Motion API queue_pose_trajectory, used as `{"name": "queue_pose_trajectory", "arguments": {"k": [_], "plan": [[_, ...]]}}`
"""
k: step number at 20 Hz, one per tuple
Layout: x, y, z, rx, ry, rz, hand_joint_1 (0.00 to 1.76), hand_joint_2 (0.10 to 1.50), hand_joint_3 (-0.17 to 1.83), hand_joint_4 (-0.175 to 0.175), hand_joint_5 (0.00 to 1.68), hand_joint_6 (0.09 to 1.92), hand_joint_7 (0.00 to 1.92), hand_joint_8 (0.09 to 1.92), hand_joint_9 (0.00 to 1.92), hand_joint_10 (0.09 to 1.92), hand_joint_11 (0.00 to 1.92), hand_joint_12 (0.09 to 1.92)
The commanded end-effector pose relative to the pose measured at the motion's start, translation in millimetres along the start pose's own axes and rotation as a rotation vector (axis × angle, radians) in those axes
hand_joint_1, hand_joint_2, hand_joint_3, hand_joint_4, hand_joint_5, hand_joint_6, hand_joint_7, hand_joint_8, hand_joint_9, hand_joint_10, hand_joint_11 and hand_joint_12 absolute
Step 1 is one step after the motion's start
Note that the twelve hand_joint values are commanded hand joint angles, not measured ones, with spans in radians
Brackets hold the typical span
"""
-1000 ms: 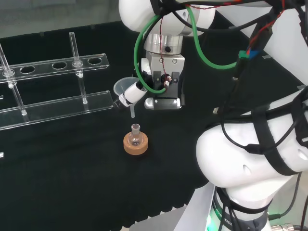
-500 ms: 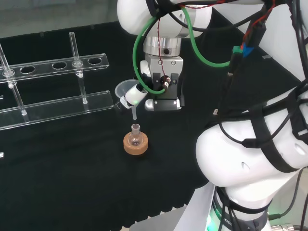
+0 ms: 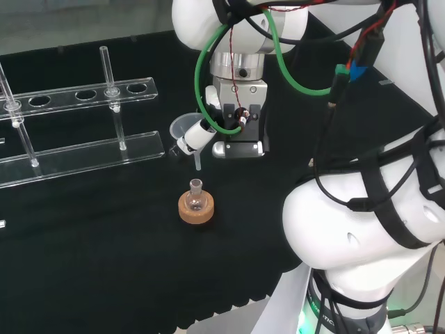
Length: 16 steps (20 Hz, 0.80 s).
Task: Place the funnel on the round-bottom flask.
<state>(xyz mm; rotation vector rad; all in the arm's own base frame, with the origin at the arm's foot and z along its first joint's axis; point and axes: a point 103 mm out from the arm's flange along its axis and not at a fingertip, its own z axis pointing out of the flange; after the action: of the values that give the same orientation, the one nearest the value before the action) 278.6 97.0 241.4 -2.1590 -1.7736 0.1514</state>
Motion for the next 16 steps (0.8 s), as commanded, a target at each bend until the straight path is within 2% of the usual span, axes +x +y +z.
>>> {"name": "queue_pose_trajectory", "arguments": {"k": [1, 7, 16], "plan": [[0.0, 4.9, 7.2, 0.016, -0.009, -0.012, 0.88, 0.57, 0.67, 0.175, 0.93, 0.59, 1.08, 0.6, 0.76, 0.37, 0.0, 1.3], [-2.0, 13.2, 14.6, 0.034, -0.021, 0.008, 0.88, 0.57, 0.67, 0.175, 0.93, 0.59, 1.08, 0.6, 0.76, 0.37, 0.0, 1.3], [8.5, 1.1, 11.3, 0.027, 0.011, -0.014, 0.88, 0.57, 0.68, 0.175, 0.93, 0.59, 1.08, 0.6, 0.76, 0.37, 0.0, 1.29]]}}
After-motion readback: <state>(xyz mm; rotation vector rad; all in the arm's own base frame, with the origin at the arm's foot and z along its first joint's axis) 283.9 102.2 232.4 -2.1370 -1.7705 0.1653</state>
